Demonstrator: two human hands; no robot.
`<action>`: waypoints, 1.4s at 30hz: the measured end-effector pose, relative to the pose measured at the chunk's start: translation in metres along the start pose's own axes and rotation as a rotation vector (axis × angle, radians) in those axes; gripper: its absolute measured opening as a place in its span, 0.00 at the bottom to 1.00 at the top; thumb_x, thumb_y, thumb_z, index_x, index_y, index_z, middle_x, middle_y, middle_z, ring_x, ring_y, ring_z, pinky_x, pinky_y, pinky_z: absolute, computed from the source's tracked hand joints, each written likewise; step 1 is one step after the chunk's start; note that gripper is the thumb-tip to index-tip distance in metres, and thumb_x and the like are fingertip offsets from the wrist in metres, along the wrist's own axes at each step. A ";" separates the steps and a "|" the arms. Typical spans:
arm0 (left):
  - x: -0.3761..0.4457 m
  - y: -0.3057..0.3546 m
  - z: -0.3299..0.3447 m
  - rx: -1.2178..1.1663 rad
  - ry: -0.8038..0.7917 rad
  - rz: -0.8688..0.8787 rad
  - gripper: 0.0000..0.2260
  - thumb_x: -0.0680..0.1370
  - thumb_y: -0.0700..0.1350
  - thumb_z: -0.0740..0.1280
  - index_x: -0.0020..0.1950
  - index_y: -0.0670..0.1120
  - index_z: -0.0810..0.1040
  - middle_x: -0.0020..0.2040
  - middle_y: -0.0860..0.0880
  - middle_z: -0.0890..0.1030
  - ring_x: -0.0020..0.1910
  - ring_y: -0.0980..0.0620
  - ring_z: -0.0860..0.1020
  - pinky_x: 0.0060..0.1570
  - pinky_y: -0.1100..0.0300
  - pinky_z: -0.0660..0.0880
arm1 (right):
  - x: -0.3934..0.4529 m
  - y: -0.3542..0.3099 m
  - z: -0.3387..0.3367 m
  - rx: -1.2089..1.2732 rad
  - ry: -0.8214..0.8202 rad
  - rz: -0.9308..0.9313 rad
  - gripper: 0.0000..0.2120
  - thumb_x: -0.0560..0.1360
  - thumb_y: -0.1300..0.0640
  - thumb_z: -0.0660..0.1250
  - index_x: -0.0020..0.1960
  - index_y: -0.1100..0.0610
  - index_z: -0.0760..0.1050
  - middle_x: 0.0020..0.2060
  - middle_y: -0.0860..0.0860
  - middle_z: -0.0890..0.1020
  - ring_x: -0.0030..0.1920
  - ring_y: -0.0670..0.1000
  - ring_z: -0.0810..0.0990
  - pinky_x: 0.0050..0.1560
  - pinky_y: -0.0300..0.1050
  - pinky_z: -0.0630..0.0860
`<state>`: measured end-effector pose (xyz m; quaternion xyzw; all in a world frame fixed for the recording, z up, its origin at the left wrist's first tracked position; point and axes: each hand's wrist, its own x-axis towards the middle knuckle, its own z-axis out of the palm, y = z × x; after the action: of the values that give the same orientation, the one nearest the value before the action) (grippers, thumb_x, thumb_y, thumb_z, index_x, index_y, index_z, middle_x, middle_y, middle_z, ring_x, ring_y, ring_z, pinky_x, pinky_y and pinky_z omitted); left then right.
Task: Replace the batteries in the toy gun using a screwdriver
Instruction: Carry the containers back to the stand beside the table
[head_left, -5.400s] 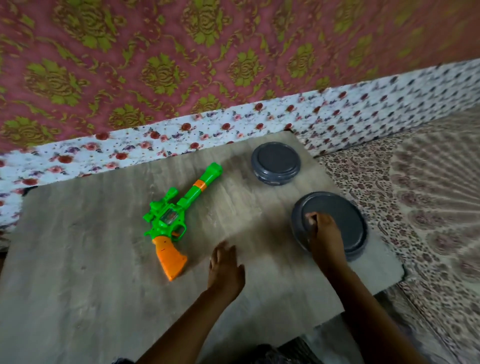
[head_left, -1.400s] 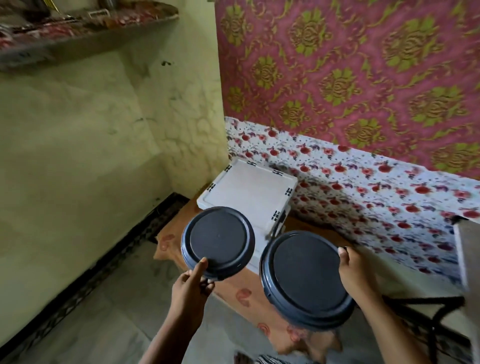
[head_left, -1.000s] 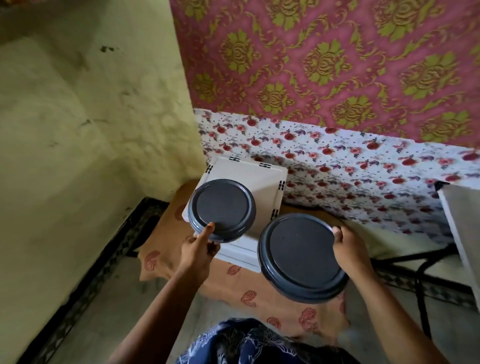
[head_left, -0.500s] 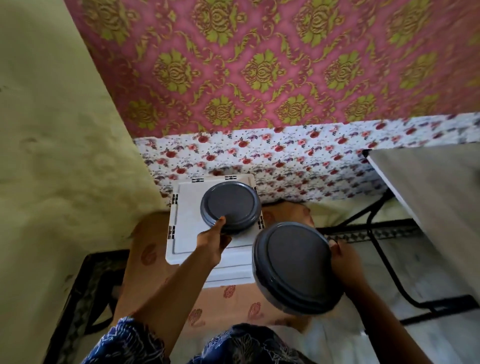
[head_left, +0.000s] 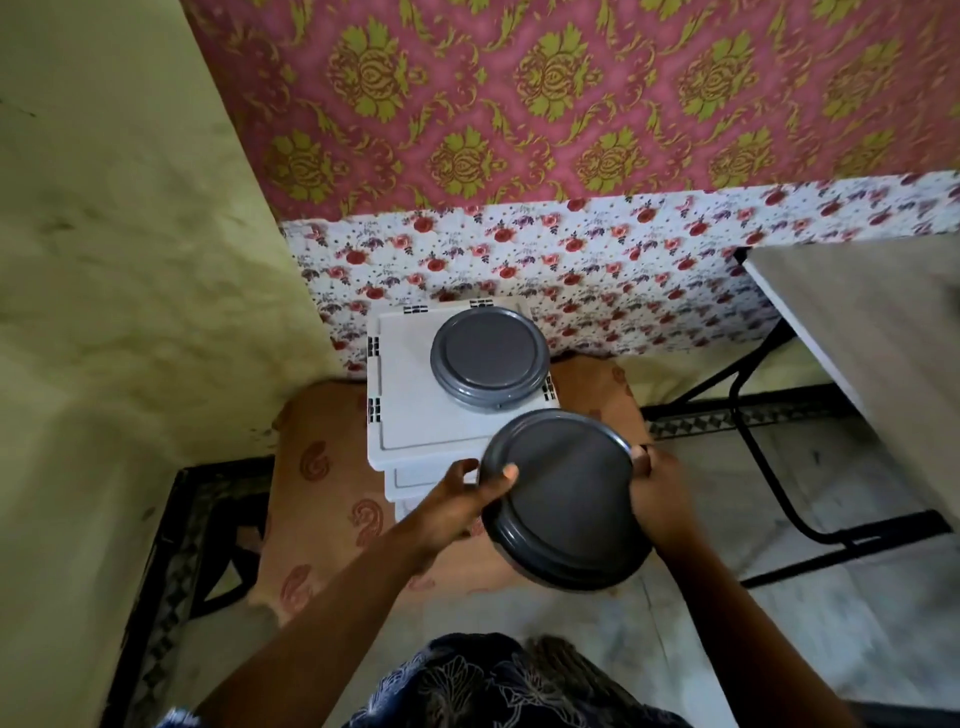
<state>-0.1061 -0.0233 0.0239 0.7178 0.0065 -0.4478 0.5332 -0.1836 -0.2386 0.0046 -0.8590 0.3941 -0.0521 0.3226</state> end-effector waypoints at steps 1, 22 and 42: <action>-0.005 -0.008 0.000 -0.043 -0.012 -0.005 0.29 0.71 0.61 0.69 0.66 0.50 0.65 0.59 0.48 0.77 0.55 0.49 0.77 0.48 0.56 0.73 | -0.006 -0.007 0.002 -0.013 -0.004 -0.002 0.16 0.79 0.55 0.51 0.48 0.62 0.74 0.48 0.66 0.79 0.47 0.63 0.77 0.50 0.53 0.71; -0.020 -0.112 -0.055 -0.400 0.158 -0.181 0.16 0.72 0.46 0.73 0.53 0.48 0.69 0.50 0.40 0.78 0.49 0.42 0.75 0.58 0.43 0.73 | 0.010 -0.148 0.101 -0.464 -0.248 -1.269 0.13 0.67 0.67 0.69 0.45 0.53 0.82 0.53 0.58 0.81 0.64 0.63 0.73 0.65 0.66 0.60; -0.004 -0.117 -0.067 -0.455 0.177 -0.172 0.17 0.73 0.44 0.72 0.57 0.47 0.69 0.56 0.41 0.79 0.54 0.42 0.79 0.52 0.50 0.78 | 0.038 -0.173 0.148 -0.659 -0.616 -1.114 0.28 0.76 0.69 0.54 0.75 0.58 0.53 0.76 0.52 0.51 0.76 0.50 0.48 0.73 0.42 0.43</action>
<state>-0.1224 0.0806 -0.0601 0.6125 0.2147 -0.4142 0.6381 0.0041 -0.1064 -0.0153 -0.9611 -0.2165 0.1575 0.0683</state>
